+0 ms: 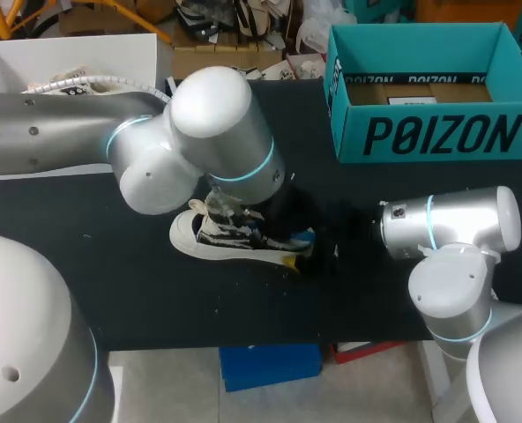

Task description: Take the shoe out of the shoebox, open the shoe tongue, remove and reinsert the insole, then place the shoe into the shoebox

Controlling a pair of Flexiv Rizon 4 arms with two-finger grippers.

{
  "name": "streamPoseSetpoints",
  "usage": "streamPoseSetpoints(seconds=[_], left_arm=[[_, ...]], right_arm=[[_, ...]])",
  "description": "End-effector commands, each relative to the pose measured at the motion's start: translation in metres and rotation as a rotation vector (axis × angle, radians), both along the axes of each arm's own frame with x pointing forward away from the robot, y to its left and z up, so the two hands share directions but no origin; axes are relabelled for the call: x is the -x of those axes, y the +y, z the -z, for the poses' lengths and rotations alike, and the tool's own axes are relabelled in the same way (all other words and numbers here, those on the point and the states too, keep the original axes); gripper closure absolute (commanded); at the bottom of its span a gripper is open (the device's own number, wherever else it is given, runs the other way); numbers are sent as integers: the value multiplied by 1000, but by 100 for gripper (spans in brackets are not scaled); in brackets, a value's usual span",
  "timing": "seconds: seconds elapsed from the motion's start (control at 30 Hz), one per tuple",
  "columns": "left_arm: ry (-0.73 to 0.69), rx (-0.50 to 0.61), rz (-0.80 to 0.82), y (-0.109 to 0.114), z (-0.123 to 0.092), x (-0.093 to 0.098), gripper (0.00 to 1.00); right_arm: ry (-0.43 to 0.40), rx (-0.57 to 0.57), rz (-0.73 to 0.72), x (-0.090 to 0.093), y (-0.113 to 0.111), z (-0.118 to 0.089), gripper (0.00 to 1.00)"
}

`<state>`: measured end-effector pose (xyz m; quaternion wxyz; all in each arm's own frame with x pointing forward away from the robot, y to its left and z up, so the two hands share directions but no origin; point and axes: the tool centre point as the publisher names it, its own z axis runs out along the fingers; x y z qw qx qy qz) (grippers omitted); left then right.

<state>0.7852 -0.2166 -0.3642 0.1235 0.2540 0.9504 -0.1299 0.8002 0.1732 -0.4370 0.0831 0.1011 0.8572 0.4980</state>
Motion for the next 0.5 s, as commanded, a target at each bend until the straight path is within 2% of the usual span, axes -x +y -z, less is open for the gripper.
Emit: streamPoseSetpoints(seconds=[0.03,0.13,0.27,0.5], left_arm=[[126,270,94,59,-36,-6,100],[202,433,159,72,-54,-12,100],[261,603,262,77,-81,-20,100],[285,764,411,70,-149,-43,100]], right_arm=[[1,1,1,-1,0,3,100],[1,1,1,-1,0,3,100],[1,1,1,-1,0,3,100],[1,1,1,-1,0,3,100]])
